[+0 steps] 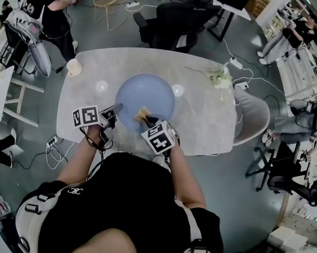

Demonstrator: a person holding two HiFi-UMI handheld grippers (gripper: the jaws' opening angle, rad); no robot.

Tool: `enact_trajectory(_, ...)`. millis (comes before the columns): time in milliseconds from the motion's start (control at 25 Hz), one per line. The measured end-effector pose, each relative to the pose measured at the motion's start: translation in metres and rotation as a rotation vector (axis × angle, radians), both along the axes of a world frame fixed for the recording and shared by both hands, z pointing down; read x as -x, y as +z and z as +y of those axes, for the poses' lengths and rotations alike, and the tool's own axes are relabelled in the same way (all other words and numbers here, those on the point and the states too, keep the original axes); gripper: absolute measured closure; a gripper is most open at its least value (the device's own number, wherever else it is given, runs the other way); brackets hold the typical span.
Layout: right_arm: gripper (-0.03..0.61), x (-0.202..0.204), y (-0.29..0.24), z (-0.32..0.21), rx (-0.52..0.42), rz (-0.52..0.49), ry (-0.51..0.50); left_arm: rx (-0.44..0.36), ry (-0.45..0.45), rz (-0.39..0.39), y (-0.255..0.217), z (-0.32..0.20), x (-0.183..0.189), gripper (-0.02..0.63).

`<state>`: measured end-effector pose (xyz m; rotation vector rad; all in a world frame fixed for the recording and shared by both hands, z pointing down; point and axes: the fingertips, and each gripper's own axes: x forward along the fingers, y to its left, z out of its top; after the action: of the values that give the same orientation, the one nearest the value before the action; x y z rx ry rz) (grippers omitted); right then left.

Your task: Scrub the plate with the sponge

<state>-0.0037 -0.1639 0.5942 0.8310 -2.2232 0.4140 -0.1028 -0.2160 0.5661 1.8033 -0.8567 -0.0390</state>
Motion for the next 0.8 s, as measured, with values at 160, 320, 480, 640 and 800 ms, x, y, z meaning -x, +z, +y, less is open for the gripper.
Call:
enact_trajectory(160, 0.546, 0.015, 0.005, 0.010, 0.015, -0.012, -0.056, 0.001, -0.026, 0.006, 0.000, -0.004, 0.002, 0.549)
enact_trajectory(320, 0.546, 0.005, -0.002, 0.002, -0.016, -0.024, -0.012, 0.025, -0.040, 0.015, 0.006, -0.003, 0.001, 0.551)
enact_trajectory(480, 0.547, -0.012, -0.036, -0.012, -0.149, -0.098, 0.080, 0.055, -0.059, 0.041, 0.016, -0.002, 0.003, 0.551)
enact_trajectory(640, 0.546, -0.033, -0.072, -0.023, -0.292, -0.190, 0.186, 0.090, -0.067, 0.028, 0.031, -0.003, 0.006, 0.551)
enact_trajectory(800, 0.548, -0.057, -0.110, -0.024, -0.424, -0.283, 0.284, 0.148, -0.084, 0.062, 0.047, -0.002, 0.005, 0.551)
